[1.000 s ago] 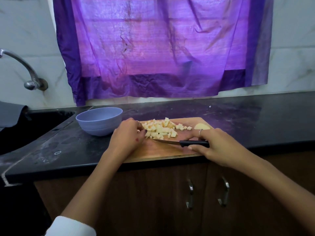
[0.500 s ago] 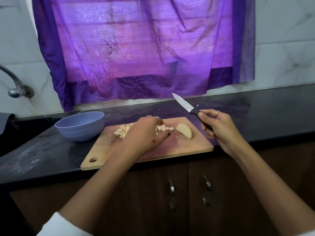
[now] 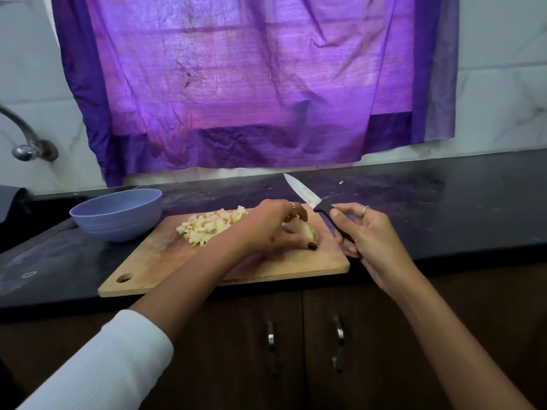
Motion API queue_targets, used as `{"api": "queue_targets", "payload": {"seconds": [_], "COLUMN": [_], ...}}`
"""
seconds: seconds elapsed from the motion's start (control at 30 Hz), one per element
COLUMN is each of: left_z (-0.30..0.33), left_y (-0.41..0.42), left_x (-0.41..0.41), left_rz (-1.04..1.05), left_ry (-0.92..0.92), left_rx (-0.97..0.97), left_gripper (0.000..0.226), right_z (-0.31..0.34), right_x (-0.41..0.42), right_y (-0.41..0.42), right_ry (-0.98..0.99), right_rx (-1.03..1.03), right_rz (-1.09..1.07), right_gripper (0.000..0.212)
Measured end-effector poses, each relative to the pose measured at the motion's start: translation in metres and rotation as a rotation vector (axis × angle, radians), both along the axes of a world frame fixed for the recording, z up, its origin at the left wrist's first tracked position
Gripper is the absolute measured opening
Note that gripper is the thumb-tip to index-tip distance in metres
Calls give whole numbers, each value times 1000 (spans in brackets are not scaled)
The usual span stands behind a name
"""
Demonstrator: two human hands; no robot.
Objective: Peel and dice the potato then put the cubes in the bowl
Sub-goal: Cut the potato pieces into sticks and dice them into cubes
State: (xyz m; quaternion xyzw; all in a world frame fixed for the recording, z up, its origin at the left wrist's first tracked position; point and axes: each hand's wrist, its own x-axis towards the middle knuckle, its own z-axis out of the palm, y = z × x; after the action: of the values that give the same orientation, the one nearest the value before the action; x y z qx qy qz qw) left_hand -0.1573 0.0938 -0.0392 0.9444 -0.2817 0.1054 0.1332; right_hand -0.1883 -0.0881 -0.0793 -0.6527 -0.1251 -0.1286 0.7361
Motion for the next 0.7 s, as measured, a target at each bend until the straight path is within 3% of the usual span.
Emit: {"api": "queue_targets", "payload": {"seconds": [0.37, 0.7], "left_z": [2, 2], "left_y": [1, 5], "left_x": [8, 1], "left_rz": [-178, -166], "left_ry": [-64, -125], "left_rx": [-25, -24], "left_gripper": [24, 26], "right_z": [-4, -3], "right_x": [1, -1], "right_y": [0, 1], "right_ry": [-54, -52], "right_rx": [-39, -69], "right_rz": [11, -23], "right_gripper": [11, 11]}}
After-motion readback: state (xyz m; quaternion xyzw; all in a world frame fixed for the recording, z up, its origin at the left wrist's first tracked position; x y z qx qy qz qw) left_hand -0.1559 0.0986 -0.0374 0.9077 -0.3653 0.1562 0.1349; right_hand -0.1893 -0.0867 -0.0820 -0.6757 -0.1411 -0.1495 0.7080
